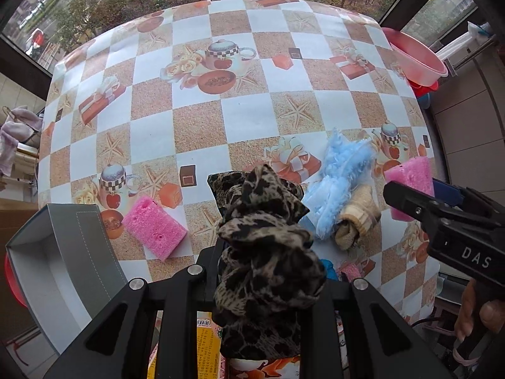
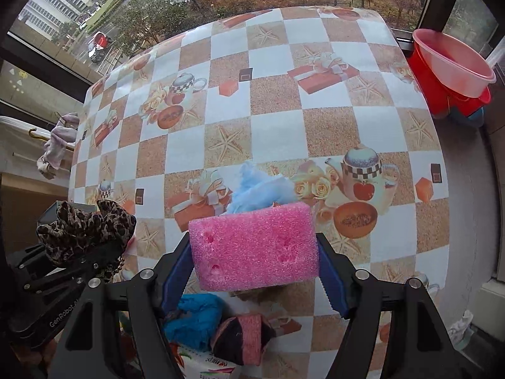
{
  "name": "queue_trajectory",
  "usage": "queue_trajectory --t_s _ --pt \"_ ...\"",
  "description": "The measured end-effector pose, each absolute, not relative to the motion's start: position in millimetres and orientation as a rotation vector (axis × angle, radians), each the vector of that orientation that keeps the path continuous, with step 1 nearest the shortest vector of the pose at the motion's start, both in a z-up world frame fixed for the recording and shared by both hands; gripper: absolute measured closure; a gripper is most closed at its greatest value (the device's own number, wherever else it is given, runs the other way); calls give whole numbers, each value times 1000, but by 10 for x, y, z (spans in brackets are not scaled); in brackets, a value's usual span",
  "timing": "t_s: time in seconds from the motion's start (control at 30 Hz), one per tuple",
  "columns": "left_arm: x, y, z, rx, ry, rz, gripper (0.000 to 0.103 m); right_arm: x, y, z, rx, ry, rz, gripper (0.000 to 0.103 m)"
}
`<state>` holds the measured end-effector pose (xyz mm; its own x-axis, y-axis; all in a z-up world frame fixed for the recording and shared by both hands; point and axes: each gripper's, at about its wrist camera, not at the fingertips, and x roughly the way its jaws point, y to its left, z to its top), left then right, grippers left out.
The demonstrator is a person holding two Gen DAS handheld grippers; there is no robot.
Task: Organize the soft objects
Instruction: 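Carry the leopard scrunchie and pink sponge over the white box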
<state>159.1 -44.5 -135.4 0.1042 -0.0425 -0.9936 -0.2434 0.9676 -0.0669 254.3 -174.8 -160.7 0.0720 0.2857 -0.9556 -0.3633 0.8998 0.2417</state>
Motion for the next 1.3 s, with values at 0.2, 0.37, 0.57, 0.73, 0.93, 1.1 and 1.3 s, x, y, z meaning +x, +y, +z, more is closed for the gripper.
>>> queue_trajectory --t_s 0.2,0.37,0.57,0.73,0.93,1.1,1.3 --pt "1274 -483 -1162 -229 1435 79 79 2171 -1765 -1522 -22 1432 459 29" --pt "937 -439 -1001 -204 1411 42 78 1798 -1754 -1462 -9 1439 437 29" --pt "513 -370 -848 -190 1394 10 78 1336 -1752 -1400 10 1447 399 29" --pt "158 -290 -683 -189 1358 -6 78 953 -1742 -1323 13 1447 373 29" --pt "-232 -104 -553 -210 1326 -1 78 537 -1690 -1228 11 1449 354 29" --pt "-515 149 -538 -244 1315 42 78 276 -1540 -1110 3 1438 367 29" --pt "-870 533 -667 -305 1329 130 78 50 -1161 -933 -47 1410 430 29"
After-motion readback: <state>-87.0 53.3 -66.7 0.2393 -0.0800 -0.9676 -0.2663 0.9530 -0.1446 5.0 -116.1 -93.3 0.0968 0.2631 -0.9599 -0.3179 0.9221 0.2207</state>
